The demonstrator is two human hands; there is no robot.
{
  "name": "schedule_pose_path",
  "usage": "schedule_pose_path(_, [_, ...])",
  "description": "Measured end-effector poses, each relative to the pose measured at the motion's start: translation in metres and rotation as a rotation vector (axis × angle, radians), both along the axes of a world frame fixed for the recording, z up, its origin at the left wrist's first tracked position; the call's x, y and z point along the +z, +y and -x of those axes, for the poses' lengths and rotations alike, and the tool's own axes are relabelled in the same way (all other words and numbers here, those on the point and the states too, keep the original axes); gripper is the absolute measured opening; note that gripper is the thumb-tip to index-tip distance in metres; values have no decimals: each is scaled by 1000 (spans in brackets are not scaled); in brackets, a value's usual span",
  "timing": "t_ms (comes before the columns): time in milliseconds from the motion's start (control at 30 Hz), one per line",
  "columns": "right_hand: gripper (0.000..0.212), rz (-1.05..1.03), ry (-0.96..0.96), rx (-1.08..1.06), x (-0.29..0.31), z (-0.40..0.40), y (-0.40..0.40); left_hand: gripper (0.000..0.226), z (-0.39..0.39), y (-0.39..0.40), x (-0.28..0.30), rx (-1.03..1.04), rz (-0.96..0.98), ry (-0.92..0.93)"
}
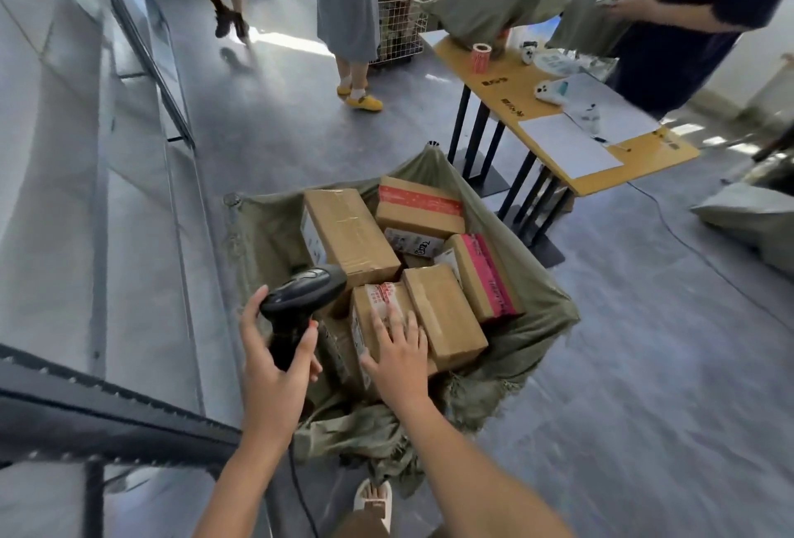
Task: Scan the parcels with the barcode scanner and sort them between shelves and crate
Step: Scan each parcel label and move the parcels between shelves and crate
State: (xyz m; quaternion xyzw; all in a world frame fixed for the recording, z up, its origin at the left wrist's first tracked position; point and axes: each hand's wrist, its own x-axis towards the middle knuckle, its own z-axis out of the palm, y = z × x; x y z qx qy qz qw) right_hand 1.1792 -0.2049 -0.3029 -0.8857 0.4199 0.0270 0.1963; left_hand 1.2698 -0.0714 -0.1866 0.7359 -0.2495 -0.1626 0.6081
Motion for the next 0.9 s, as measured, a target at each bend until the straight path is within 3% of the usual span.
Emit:
schedule_pose_path(467, [92,-34,-65,62,11,1,-9,64,-2,-4,-4,58,-48,29])
schedule_pose_path(567, [82,-35,-105,119,26,-4,-17,65,0,-4,5,96,-63,1])
schedule_pose_path(767, [71,-47,-278,316,71,-20,-34,62,13,3,34,241,-66,-97])
schedule_pose_path(900, [66,-40,-393,564,102,-16,-24,62,55,30,52,458,-50,-154])
